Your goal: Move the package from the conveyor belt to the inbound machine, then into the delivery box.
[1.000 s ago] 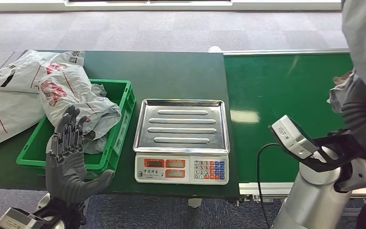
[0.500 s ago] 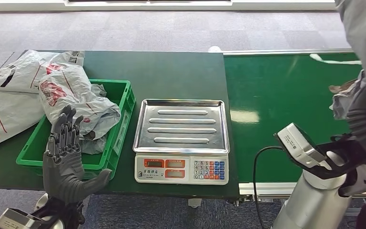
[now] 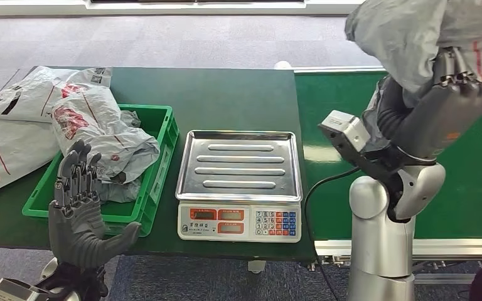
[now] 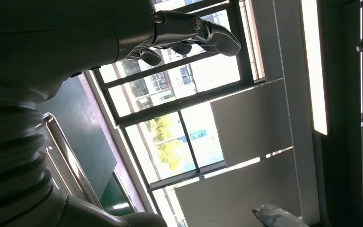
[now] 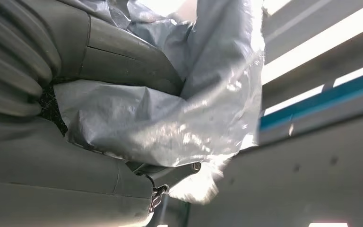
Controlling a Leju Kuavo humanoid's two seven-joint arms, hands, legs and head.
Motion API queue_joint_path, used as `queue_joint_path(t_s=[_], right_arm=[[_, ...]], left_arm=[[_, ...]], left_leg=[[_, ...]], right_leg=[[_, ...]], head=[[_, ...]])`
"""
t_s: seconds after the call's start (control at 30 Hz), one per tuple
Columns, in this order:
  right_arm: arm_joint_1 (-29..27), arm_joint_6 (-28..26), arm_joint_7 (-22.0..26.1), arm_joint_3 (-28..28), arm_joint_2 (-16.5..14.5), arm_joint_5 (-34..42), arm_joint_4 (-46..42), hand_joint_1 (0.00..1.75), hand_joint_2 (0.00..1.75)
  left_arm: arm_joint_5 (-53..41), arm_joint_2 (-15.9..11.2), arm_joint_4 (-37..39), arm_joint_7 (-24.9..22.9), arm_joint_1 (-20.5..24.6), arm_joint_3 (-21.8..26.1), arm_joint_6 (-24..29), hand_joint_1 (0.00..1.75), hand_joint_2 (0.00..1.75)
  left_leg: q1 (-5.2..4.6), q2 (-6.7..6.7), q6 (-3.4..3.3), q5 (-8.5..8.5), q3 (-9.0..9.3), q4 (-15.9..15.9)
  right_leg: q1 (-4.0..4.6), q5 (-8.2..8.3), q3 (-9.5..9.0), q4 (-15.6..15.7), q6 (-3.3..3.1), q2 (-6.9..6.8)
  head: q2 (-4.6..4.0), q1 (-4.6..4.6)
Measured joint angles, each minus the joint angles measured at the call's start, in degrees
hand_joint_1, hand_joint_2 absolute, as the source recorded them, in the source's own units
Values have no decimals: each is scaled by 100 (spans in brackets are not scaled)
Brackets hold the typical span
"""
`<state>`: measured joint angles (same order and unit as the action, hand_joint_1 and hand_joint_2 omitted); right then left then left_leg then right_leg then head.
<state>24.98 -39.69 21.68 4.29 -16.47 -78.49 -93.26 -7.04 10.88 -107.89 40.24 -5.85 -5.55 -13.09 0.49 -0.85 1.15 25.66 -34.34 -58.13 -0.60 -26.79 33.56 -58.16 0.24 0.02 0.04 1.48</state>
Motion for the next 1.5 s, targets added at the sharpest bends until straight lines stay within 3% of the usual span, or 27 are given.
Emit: queue_joint_path(t_s=[0.13,0.23,0.33,0.53,0.73,0.93,1.2,1.43,1.5], right_arm=[[146,203,-335,-319,175,261,689,175,175],[361,826,-584,-702,368,1122,1487,175,175],[535,1197,-474,-1074,475,1972,2351,175,175],[638,1269,-427,-1476,600,2329,3275,175,175],[598,1502,-421,-1712,690,2455,3435,175,175],[499,2073,-114,-1909,782,2769,3430,175,175],[431,2333,50,-1995,840,2940,3420,175,175],[429,3992,1229,-2389,917,3481,3418,175,175],[434,4248,1420,-2579,924,3505,3419,175,175]], left_arm=[[12,0,9,0,1,1,-22,0,175],[78,-5,61,0,24,2,-97,0,175],[152,-22,208,-2,142,1,-164,0,175],[191,-35,475,-3,330,-19,-241,0,175],[195,-35,671,-3,446,-61,-285,0,175],[227,-35,797,-2,520,-85,-311,0,175],[227,-35,850,-2,526,-112,-317,0,175],[254,-53,926,-2,646,-122,-347,0,175],[258,-66,951,-2,692,-122,-312,0,175]], left_leg=[[0,-1,1,-1,-4,0],[0,3,1,0,-3,0],[1,-1,0,-3,-4,-1],[1,-4,2,-6,-8,-1],[0,4,2,-2,-11,-2],[0,5,3,-2,-10,-2],[0,7,3,-2,-10,-2],[1,7,3,-2,-11,-1],[1,7,3,-2,-11,-1]], right_leg=[[2,1,0,0,1,1],[2,1,4,0,1,9],[3,2,5,0,1,1],[2,3,10,0,0,1],[0,2,19,0,1,11],[1,2,19,0,1,12],[1,3,18,0,1,13],[3,3,18,0,1,14],[4,3,17,0,1,13]], head=[[0,0],[0,0],[0,1],[0,1],[0,1],[0,1],[0,1],[0,1],[0,1]])
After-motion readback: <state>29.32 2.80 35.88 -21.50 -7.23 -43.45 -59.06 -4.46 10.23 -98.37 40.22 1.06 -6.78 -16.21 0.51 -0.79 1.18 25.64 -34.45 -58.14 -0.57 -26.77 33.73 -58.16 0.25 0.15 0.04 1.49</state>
